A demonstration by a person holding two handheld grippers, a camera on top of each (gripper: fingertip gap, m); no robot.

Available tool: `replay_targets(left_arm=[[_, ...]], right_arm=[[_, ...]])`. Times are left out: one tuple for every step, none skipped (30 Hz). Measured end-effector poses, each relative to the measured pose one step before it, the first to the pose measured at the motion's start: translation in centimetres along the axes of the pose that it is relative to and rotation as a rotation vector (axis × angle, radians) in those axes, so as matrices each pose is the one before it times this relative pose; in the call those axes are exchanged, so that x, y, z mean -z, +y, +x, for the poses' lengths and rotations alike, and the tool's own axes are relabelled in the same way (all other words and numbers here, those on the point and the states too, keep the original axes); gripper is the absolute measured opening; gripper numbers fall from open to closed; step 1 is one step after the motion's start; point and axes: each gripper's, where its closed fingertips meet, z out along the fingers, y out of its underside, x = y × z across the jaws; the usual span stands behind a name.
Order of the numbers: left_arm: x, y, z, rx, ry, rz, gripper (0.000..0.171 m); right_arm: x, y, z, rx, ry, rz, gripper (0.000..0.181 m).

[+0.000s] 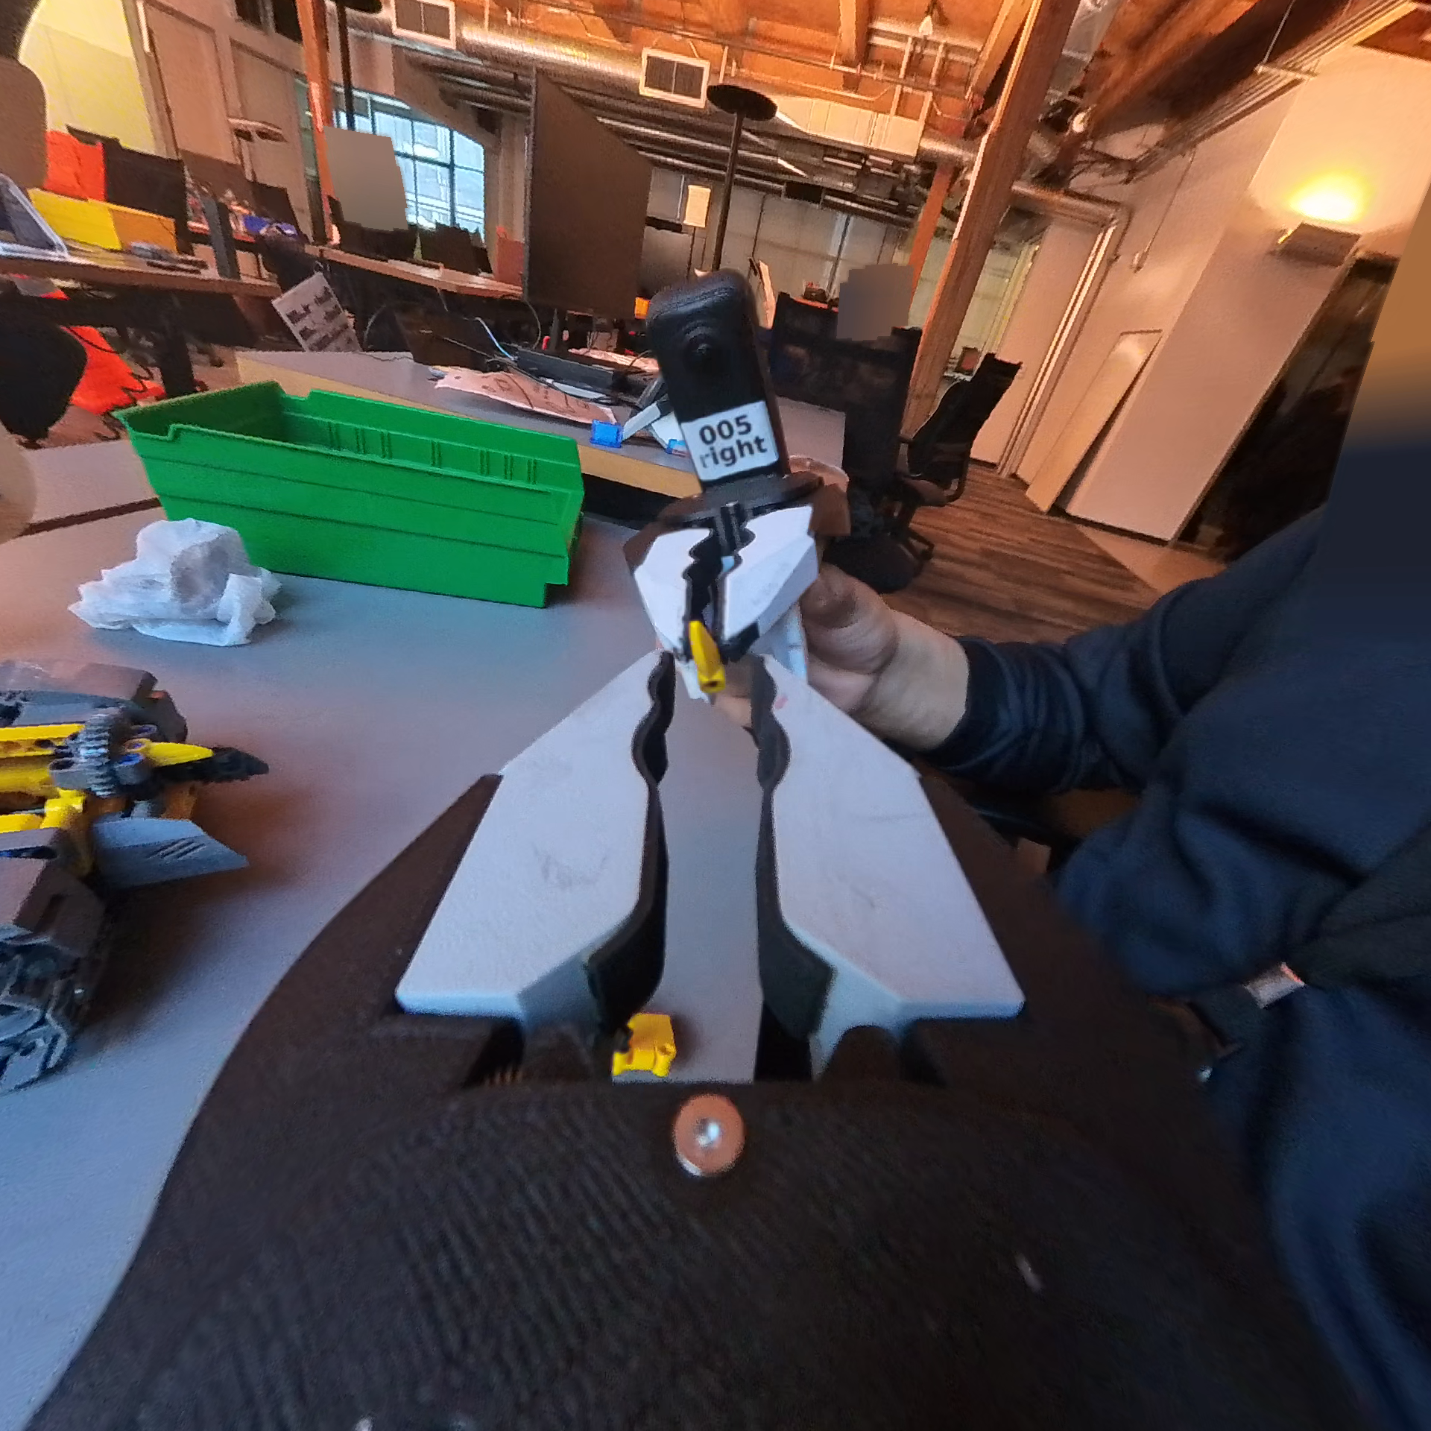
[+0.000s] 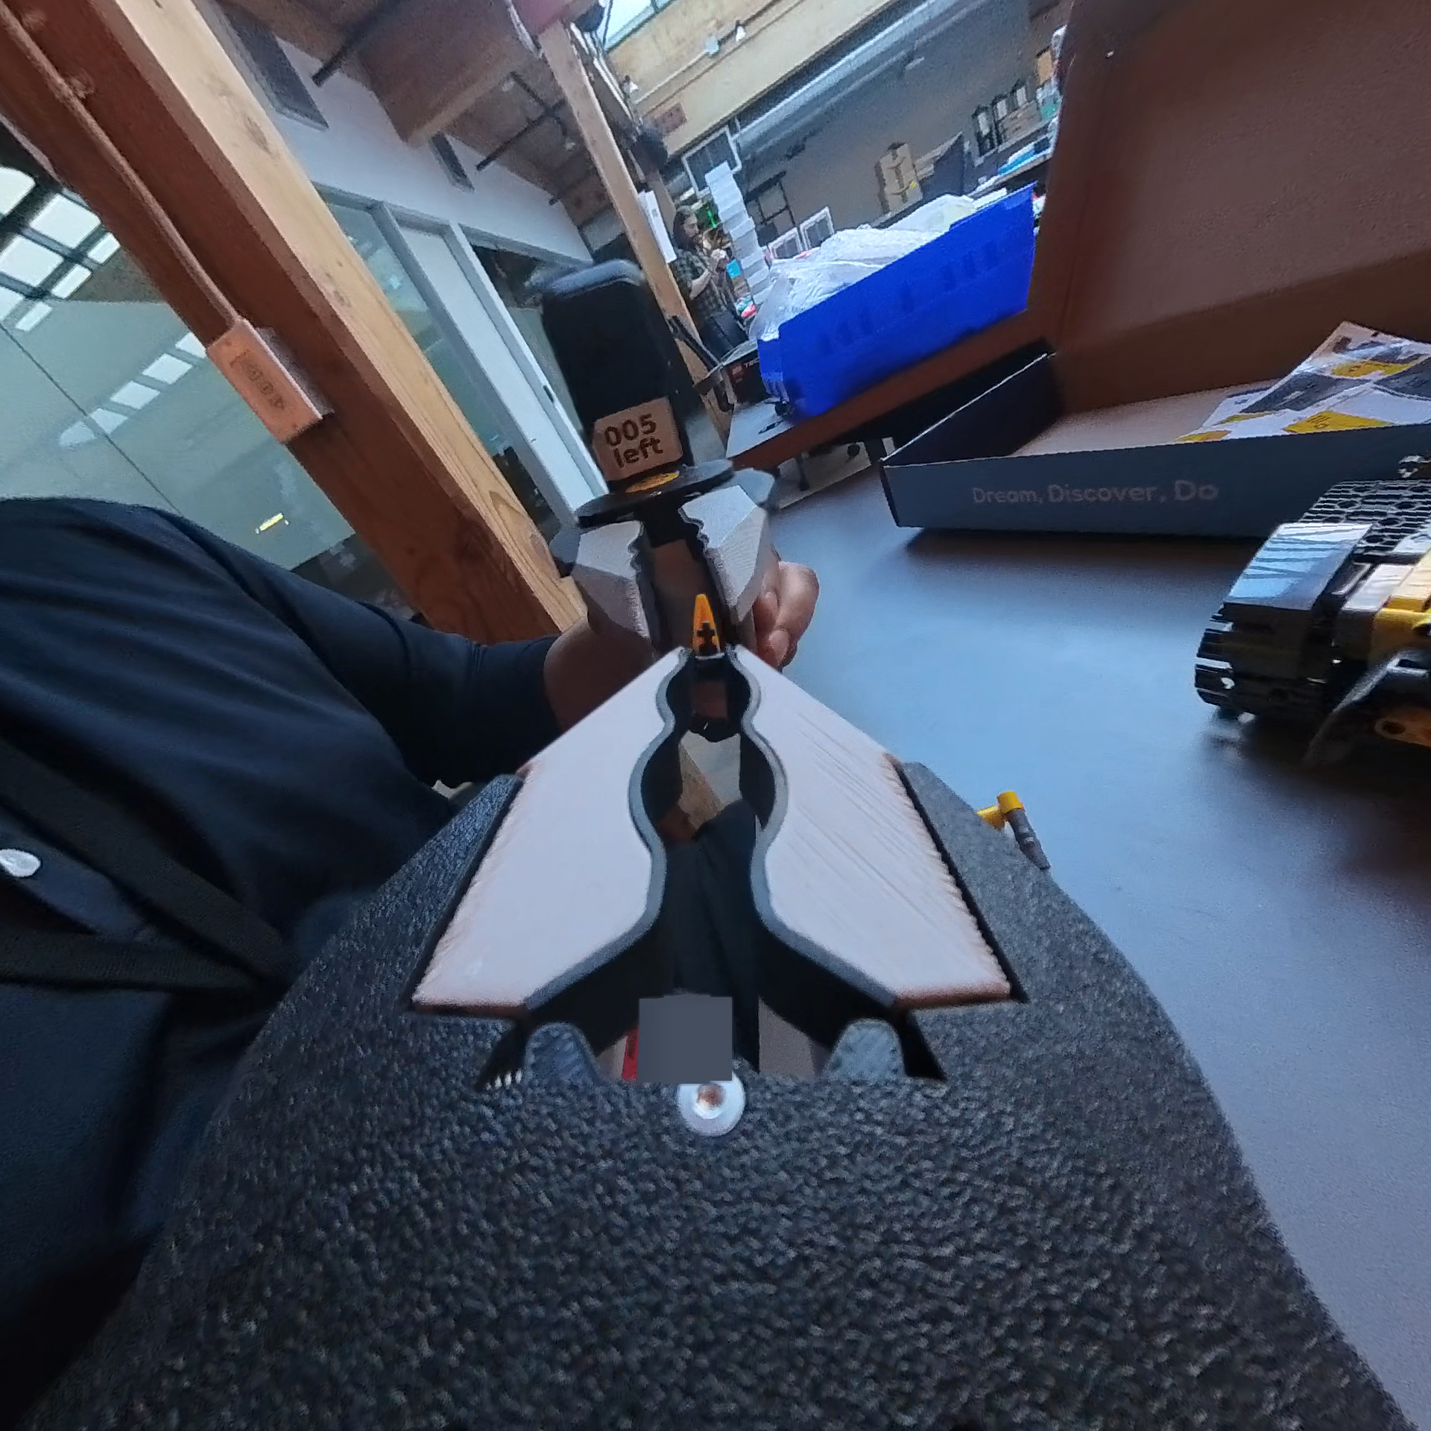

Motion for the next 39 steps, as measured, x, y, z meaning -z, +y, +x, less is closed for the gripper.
replay_targets(left_arm=[[-0.050,0.089,0.084,0.0144,0.0099,0.00064,0.016],[-0.053,0.042,0.101,0.0112,0.0105,0.00298,0.014],[-0.048,0.019,0.109,0.0072,0.0094,0.00474,0.010],[-0.066,0.087,0.065,0.0059,0.0047,-0.00029,0.005],[-0.047,0.102,0.158,-0.0011,0.0110,-0.00258,0.002],[0.002,0.006,0.018,-0.0040,0.0008,0.00310,0.002],[-0.013,0.066,0.032,-0.0007,0.0028,-0.00617,0.002],[-0.025,0.026,-0.063,-0.0059,-0.0075,-0.00480,0.002],[-0.048,0.039,-0.062,-0.0190,-0.0135,-0.00515,0.002],[-0.052,0.145,-0.039,-0.0258,-0.0148,-0.01417,0.002],[-0.066,0.198,-0.014,-0.0312,-0.0162,-0.02012,0.002],[-0.092,0.125,0.060,-0.0288,-0.0111,-0.01544,0.002],[-0.105,0.044,0.145,-0.0133,-0.0011,-0.00881,0.002],[-0.086,-0.026,0.179,-0.0018,0.0041,-0.00333,0.002],[-0.077,-0.031,0.139,-0.0046,0.0028,0.00075,0.002],[-0.082,-0.006,0.154,-0.0080,0.0032,-0.00016,0.002],[-0.073,0.008,0.115,-0.0080,0.0015,-0.00135,0.002],[-0.065,0.048,0.062,-0.0097,-0.0014,-0.00440,0.002],[-0.063,0.086,0.009,-0.0109,-0.0044,-0.00670,0.002],[-0.015,0.090,0.004,-0.0130,-0.0050,-0.00752,0.002],[0.013,0.066,0.001,-0.0162,-0.0053,-0.00644,0.002],[0.016,0.084,-0.015,-0.0196,-0.0067,-0.00876,0.002],[0.012,0.074,0.008,-0.0214,-0.0061,-0.00987,0.002],[-0.026,0.131,0.054,-0.0184,-0.0034,-0.01498,0.002],[-0.052,0.080,0.043,-0.0130,-0.0033,-0.01168,0.002],[-0.027,-0.033,0.091,-0.0065,0.0010,-0.00200,0.002],[-0.026,-0.036,0.085,0.0008,0.0028,0.00002,0.002],[-0.029,-0.006,0.053,0.0021,0.0023,0.00086,0.002],[-0.038,0.051,0.078,0.0031,0.0055,-0.00040,0.002],[-0.057,0.063,0.130,0.0049,0.0086,-0.00158,0.002],[-0.066,0.048,0.100,0.0027,0.0061,-0.00135,0.002],[-0.085,0.102,0.146,0.0010,0.0085,-0.00501,0.002],[-0.105,0.141,0.179,0.0004,0.0104,-0.00682,0.002],[-0.086,0.079,0.076,-0.0004,0.0027,-0.00259,0.002],[-0.075,0.061,0.109,0.0012,0.0056,-0.00103,0.002],[-0.054,0.123,0.115,0.0029,0.0073,-0.00554,0.002],[-0.013,0.002,-0.015,-0.0005,-0.0010,0.00288,0.002],[0.004,-0.152,0.043,0.0093,0.0048,0.01274,0.002],[-0.023,-0.049,0.083,0.0154,0.0103,0.00570,0.002]], right_arm=[[-0.149,0.180,-0.264,0.0105,-0.0109,-0.0140,0.005],[-0.152,0.161,-0.210,0.0121,-0.0059,-0.0120,0.005],[-0.171,0.204,-0.075,0.0133,0.0045,-0.0149,0.005],[-0.151,0.222,-0.030,0.0135,0.0060,-0.0159,0.005],[-0.080,0.114,-0.024,0.0125,0.0052,-0.0084,0.005],[0.019,-0.002,-0.011,0.0088,0.0042,-0.0013,0.005],[0.025,0.013,0.002,0.0048,0.0024,-0.0029,0.005],[0.014,0.024,0.058,0.0070,0.0053,-0.0022,0.005],[0.023,0.030,0.091,0.0113,0.0076,-0.0026,0.005],[0.034,0.145,0.103,0.0157,0.0091,-0.0109,0.005],[0.053,0.168,0.070,0.0232,0.0110,-0.0170,0.006],[0.082,0.136,0.008,0.0275,0.0094,-0.0180,0.006],[0.105,0.067,-0.091,0.0258,0.0041,-0.0168,0.006],[0.123,-0.013,-0.138,0.0220,0.0015,-0.0112,0.007],[0.142,-0.088,-0.130,0.0178,0.0007,-0.0042,0.006],[0.118,-0.031,-0.131,0.0129,-0.0017,-0.0055,0.006],[0.072,0.073,-0.125,0.0087,-0.0032,-0.0096,0.007],[0.049,0.086,-0.075,0.0068,-0.0022,-0.0086,0.008],[0.078,0.041,-0.036,0.0062,-0.0002,-0.0058,0.009],[0.114,-0.001,-0.011,0.0061,0.0001,-0.0023,0.011],[0.192,-0.062,0.027,0.0061,0.0017,0.0009,0.010],[0.225,-0.062,0.078,0.0065,0.0045,-0.0004,0.010],[0.232,-0.054,0.134,0.0079,0.0092,-0.0024,0.010],[0.177,-0.055,0.088,0.0129,0.0099,-0.0027,0.009],[0.093,0.006,-0.044,0.0215,0.0069,-0.0063,0.008],[-0.023,0.132,-0.076,0.0293,0.0095,-0.0167,0.005],[-0.090,0.230,-0.035,0.0322,0.0147,-0.0236,0.004],[-0.110,0.182,-0.090,0.0283,0.0111,-0.0202,0.004],[-0.106,0.051,-0.098,0.0182,0.0068,-0.0091,0.004],[-0.062,-0.034,-0.026,0.0071,0.0049,-0.0002,0.003],[-0.037,0.004,-0.069,0.0007,-0.0035,-0.0003,0.003],[-0.013,0.061,-0.142,-0.0004,-0.0104,-0.0011,0.003],[0.005,0.016,-0.162,0.0050,-0.0098,0.0014,0.004],[-0.016,0.004,-0.222,0.0101,-0.0106,0.0020,0.004],[-0.047,0.113,-0.220,0.0091,-0.0101,-0.0070,0.004],[-0.043,0.176,-0.103,0.0080,-0.0039,-0.0114,0.003],[-0.009,0.110,-0.071,0.0089,-0.0022,-0.0061,0.003],[0.009,0.054,-0.159,0.0087,-0.0070,-0.0019,0.004],[0.040,-0.033,-0.067,0.0039,-0.0022,0.0045,0.005]])
